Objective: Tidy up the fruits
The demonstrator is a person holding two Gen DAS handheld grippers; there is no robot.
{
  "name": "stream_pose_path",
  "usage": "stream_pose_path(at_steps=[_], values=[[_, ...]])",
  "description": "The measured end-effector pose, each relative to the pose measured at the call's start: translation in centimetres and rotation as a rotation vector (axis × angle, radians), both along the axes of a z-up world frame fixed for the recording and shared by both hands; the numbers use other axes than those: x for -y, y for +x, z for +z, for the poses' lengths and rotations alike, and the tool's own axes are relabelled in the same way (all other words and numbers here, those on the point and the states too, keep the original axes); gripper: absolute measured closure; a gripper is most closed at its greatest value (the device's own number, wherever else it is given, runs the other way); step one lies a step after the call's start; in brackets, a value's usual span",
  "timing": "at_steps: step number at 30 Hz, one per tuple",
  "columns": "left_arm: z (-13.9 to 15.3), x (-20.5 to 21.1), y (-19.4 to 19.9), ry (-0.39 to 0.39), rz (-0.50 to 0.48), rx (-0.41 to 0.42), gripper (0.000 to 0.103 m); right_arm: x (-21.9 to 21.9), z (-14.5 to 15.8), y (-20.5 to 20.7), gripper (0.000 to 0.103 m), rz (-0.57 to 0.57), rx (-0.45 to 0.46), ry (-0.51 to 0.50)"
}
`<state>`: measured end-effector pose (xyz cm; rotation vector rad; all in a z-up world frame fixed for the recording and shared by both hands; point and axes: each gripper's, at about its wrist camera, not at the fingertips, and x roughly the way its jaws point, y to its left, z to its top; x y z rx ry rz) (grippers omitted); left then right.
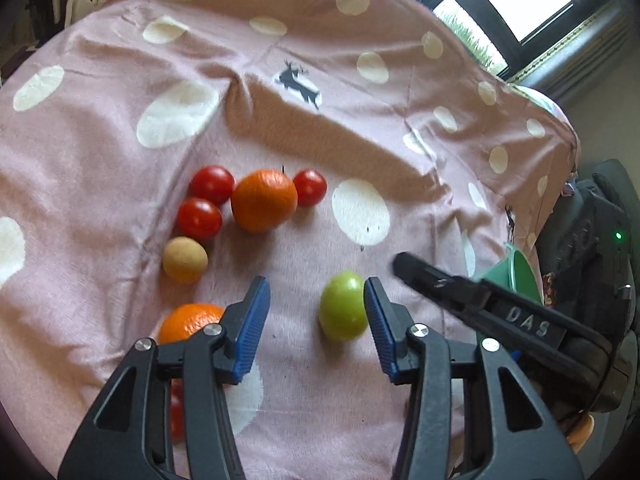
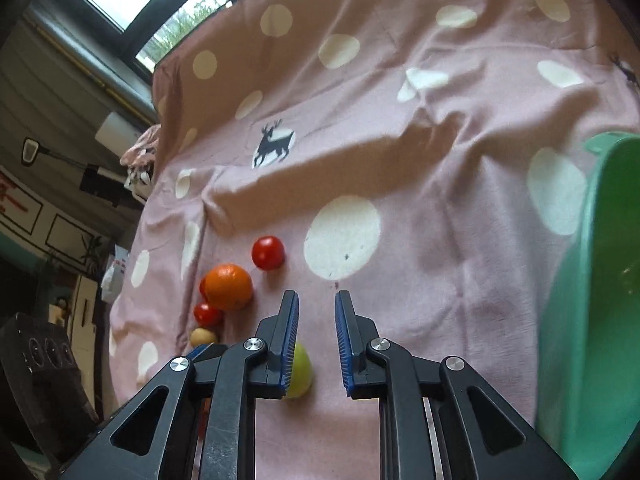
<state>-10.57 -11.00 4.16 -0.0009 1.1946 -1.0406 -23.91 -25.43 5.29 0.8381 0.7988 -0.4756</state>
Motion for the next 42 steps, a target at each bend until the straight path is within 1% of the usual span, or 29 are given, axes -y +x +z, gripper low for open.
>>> stream_pose_path(at_steps=[1,3,5,7,9,11,13,15,16,18,19,22,25,28,34,37,42], values=[[0.0,0.1,-0.3,-0.001,-0.014,0.002,0.062,-0.2,-0.8,0.6,0.085,0.027,-0.011,0.046],[0.1,0.2,-0.9,0.0,-0.032,0.02,0.062,-0.5,-1.6,0.9,0.085,0.047,0.004,0.102],[0.1,0.8,-1.4,0.004,-0.054,0.045,0.064,-0.6,-1.7,0.9,0.085,0.048,0.018,0.117],[0.0,1.3,-1.9,0.019,-0.07,0.094,0.07,-0.8,-1.7,1.0,0.085,0.047,0.003,0.089],[-0.2,1.5,-2.3,0.042,-0.08,0.134,0.072,-0.6,-2.4,1.0,0.085,0.036,-0.004,0.123],[-0.3,1.3,-2.3,0.035,-0.085,0.125,0.072,-0.3,-3.0,0.7,0.085,0.02,0.025,0.177],[-0.5,1.3,-2.4,0.022,-0.103,0.114,0.078,-0.1,-3.1,0.3,0.085,0.012,0.042,0.202],[-0.6,1.6,-2.7,0.034,-0.112,0.136,0.081,0.0,-2.8,0.0,0.085,0.01,0.077,0.211],[-0.6,1.7,-2.9,0.044,-0.109,0.157,0.08,0.0,-2.6,-0.1,0.083,0.016,0.096,0.221],[-0.6,2.0,-3.1,0.042,-0.11,0.178,0.082,0.0,-2.6,0.0,0.074,0.029,0.115,0.235],[-0.7,2.1,-3.1,0.04,-0.108,0.178,0.081,-0.1,-2.6,0.2,0.069,0.03,0.103,0.23],[-0.7,2.2,-3.0,0.034,-0.095,0.184,0.081,0.1,-3.0,1.0,0.068,0.021,0.065,0.203],[-0.7,2.2,-2.9,0.029,-0.098,0.184,0.081,-0.1,-3.5,1.8,0.068,0.053,0.068,0.217],[-0.6,2.2,-3.1,0.032,-0.107,0.198,0.081,-0.7,-3.6,2.3,0.067,0.086,0.037,0.188],[-0.6,2.1,-3.6,0.033,-0.118,0.205,0.08,-1.1,-3.4,1.8,0.065,0.088,0.041,0.151],[0.0,1.8,-4.1,0.023,-0.117,0.231,0.079,-1.8,-2.7,1.7,0.065,0.095,0.031,0.097],[1.1,0.9,-4.9,-0.007,-0.114,0.274,0.077,-2.6,-1.4,1.0,0.065,0.1,0.074,0.065]])
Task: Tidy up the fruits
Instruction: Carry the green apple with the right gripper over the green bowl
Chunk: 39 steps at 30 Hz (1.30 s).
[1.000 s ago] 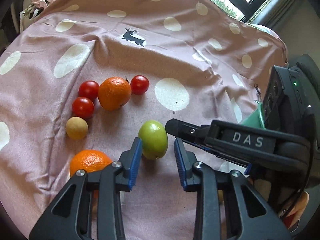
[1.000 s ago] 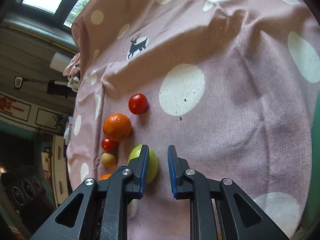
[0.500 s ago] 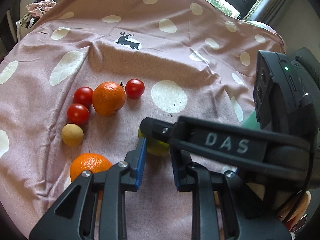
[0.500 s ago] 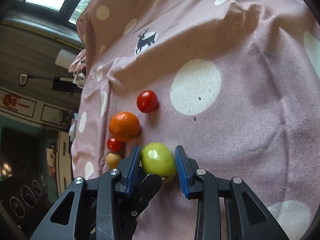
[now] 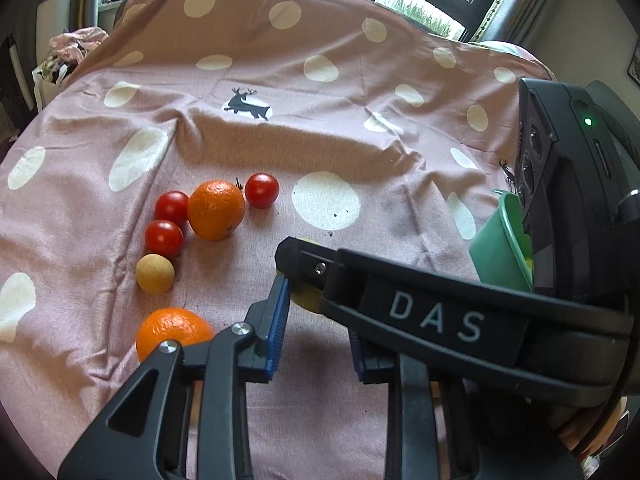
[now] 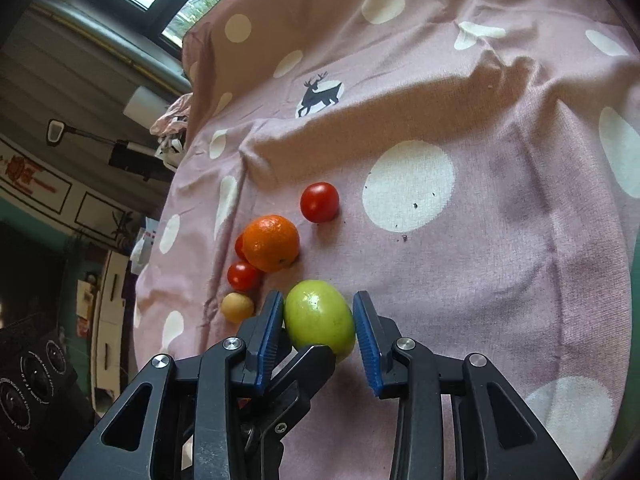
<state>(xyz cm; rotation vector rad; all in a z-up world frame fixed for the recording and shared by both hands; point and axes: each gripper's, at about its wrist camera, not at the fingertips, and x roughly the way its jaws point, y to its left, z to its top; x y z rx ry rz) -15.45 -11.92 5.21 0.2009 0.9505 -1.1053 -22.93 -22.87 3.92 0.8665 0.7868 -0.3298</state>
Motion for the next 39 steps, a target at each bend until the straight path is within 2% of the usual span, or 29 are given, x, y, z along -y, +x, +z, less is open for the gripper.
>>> stream_pose_path(at_steps=[23,39], values=[[6.0,-3.0,-4.9,-0.191,-0.055,0.19,0.077,-3.4,7.0,-4.6,0.065,-0.053,0.183,-0.199],[8.8,-3.7,-7.8,-0.265,-0.091,0.259,0.077,-4.2,10.1,-7.6,0.065,-0.088,0.261,-0.273]])
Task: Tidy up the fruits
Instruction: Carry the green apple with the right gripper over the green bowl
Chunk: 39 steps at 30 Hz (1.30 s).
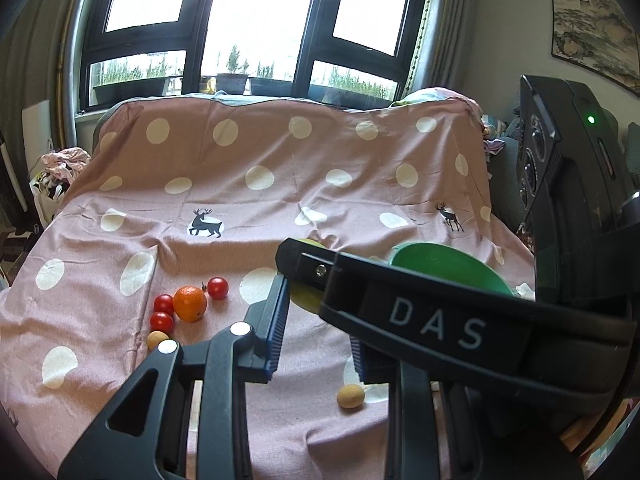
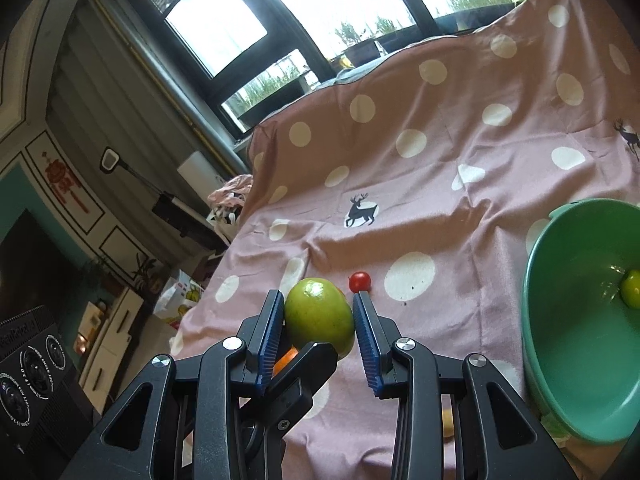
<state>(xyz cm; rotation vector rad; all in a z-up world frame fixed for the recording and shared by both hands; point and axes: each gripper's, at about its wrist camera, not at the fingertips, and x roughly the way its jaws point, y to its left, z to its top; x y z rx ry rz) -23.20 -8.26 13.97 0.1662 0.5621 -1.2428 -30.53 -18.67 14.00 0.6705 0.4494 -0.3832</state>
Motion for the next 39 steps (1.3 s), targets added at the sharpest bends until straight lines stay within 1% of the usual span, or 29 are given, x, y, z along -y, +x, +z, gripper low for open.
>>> stream_pose_path(at_steps=[6,15,29,39], values=[[0.5,0.8,-1.2,-0.006,-0.034,0.011,0.077,0.4,0.6,-1.5,0.065,-0.032,0.014,-0.011],[0.9,3.0,-3.3,0.001,-0.104,0.028,0.077,2.1,0.9,-4.0,0.065,-0.098,0.036,0.002],[0.8,6.6,-6.8,0.022,-0.213,0.042,0.077,4.9,0.3,-8.6,0.065,-0.219,0.058,0.034],[0.0,9.1,-8.8,0.066,-0.291,0.039,0.077,6.5,-0.6,-11.0,0.065,-0.287,0.047,0.062]])
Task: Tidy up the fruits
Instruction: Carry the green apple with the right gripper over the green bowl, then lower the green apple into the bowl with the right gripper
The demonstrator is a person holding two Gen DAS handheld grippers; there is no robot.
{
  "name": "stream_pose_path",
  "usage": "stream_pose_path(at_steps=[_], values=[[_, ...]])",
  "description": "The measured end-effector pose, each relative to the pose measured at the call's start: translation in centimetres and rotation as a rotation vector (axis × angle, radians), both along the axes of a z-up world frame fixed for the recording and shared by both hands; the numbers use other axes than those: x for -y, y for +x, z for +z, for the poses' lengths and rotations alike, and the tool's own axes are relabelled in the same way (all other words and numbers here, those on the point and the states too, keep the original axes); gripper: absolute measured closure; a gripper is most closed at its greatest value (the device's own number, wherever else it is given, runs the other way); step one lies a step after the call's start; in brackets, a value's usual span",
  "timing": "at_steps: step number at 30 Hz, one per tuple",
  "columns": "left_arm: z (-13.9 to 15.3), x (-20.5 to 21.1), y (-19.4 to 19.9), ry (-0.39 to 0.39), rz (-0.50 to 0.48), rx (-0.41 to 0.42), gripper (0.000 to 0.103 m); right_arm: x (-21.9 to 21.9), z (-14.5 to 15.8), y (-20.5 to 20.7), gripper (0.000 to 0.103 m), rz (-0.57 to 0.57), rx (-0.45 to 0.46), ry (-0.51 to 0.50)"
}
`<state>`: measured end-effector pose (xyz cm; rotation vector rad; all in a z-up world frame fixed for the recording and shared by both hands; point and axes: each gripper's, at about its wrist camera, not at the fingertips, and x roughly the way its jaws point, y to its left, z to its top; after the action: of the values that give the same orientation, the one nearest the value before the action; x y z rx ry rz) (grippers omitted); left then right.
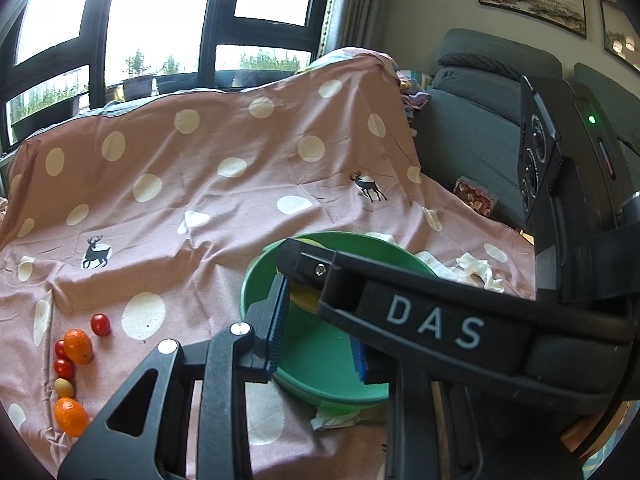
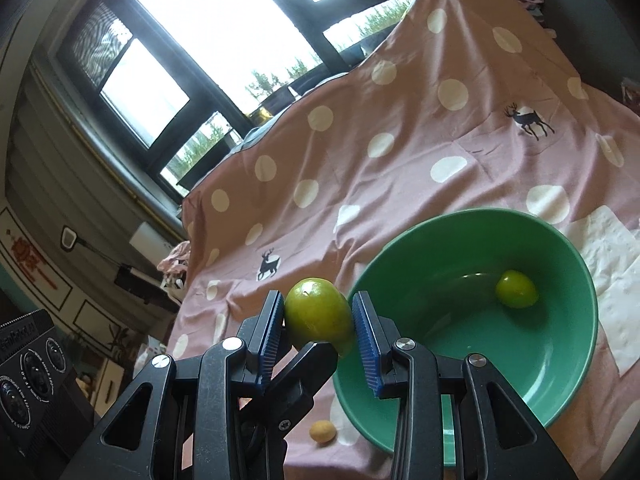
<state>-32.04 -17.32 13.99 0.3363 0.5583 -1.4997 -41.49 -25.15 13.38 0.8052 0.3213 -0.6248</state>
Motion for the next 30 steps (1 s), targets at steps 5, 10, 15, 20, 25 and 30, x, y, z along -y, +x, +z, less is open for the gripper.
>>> stream_pose_path(at_steps=[5,10,15,20,25,30], values=[[-0.3,1.4,-0.5,0.057,-0.047,0.016,0.077,0.9,-0.7,-0.9,0.065,-0.049,0.003,0.043],[-1.0,1.7,0.1,0.053,-0.064,-0.022,0.077,1.1,-1.1,-1.1,0.065,-0.069,-0.014,0.054],[-1.7,2.2,0.4,0.072,-0.076,-0.05,0.077,1.4,-1.5,-0.8,0.065,-0.09,-0.056,0.068],[-2.4,2.6,1.0,0.089,-0.089,-0.086,0.077,1.7,-2.0,-0.4,0.065,-0.101,-0.091,0.08],[-3.0,2.9,1.4,0.114,-0.102,-0.117,0.077,1.9,-2.6,-0.1,0.065,-0.107,-0.123,0.104],[-3.6,3.2,1.6,0.13,-0.113,-0.139,0.077,2.0,-3.0,0.0,0.065,-0.118,-0.144,0.119]])
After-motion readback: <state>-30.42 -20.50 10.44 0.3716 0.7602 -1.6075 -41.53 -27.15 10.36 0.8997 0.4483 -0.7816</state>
